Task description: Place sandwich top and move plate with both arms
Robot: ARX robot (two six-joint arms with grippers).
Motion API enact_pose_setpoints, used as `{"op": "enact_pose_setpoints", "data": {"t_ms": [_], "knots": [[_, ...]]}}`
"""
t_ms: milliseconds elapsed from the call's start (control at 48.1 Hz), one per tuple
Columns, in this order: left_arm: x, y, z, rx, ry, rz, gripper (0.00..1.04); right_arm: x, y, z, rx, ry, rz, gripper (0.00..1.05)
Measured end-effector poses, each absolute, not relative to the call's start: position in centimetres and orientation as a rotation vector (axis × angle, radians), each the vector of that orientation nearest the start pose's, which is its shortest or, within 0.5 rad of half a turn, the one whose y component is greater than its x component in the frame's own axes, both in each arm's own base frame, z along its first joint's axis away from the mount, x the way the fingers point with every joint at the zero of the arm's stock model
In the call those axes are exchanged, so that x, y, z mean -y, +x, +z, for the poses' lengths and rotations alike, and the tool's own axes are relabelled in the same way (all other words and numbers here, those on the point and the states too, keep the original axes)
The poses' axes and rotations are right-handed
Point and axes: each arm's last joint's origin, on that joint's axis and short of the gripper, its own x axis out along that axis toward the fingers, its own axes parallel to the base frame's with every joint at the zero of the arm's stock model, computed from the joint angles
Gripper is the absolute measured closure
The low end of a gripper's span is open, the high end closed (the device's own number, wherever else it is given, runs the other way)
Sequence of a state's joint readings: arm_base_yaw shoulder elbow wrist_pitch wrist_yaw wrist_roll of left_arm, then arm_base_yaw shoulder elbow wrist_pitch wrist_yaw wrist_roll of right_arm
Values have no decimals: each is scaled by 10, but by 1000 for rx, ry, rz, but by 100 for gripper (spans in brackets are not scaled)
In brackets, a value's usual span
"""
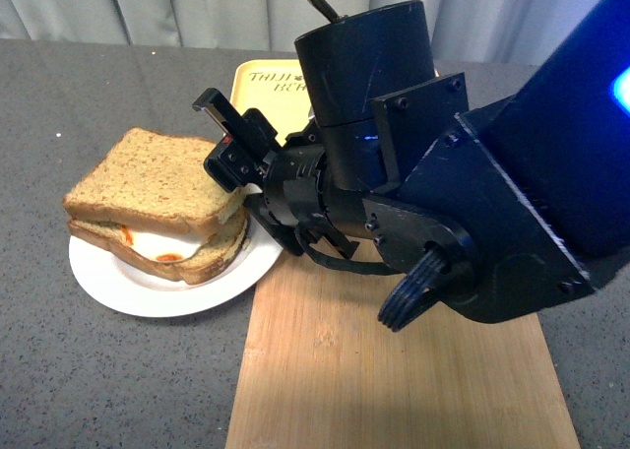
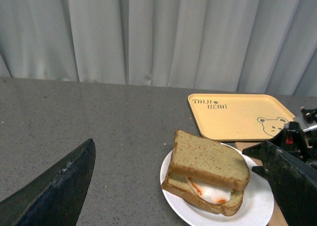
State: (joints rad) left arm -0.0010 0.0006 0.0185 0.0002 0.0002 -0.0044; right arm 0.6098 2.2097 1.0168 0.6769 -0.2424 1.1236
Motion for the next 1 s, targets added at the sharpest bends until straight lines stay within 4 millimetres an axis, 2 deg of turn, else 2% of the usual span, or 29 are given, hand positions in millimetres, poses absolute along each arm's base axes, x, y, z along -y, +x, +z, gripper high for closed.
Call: {"op": "enact_pose_setpoints", "data": {"t_ms": [208, 291, 312, 354, 416, 437, 499, 562, 603, 666, 791, 832, 999], "knots": [[0, 97, 170, 18, -4, -1, 7, -216, 319, 94, -814, 803, 345, 24], [0, 97, 170, 18, -4, -1, 7, -199, 311, 113, -735, 638, 284, 8], [0, 97, 170, 18, -4, -1, 7, -196, 309, 116, -721, 604, 286, 8], [0, 97, 170, 18, -4, -1, 7, -194, 308, 118, -643, 551, 262, 11], [0, 97, 170, 18, -4, -2, 7, -183, 305, 118, -355, 412, 160, 22], [0, 97, 170, 18, -4, -4, 7, -174, 299, 116, -252, 320, 107, 27], [0, 97, 170, 18, -4, 1, 7, -150, 283, 117, -125, 193, 36, 38], [0, 97, 170, 18, -4, 2, 7, -121, 267, 130, -27, 113, 6, 52], [0, 97, 170, 18, -4, 1, 7, -106, 256, 139, 1, 73, 4, 62], [0, 97, 170, 18, -4, -2, 7, -89, 242, 142, -1, 37, 9, 75], [0, 97, 170, 18, -4, -1, 7, -69, 224, 141, -22, 10, 2, 93], [0, 97, 170, 18, -4, -1, 7, -60, 215, 143, -24, 3, 5, 103], [0, 97, 170, 18, -4, -1, 7, -44, 197, 148, -22, -2, 14, 104]]}}
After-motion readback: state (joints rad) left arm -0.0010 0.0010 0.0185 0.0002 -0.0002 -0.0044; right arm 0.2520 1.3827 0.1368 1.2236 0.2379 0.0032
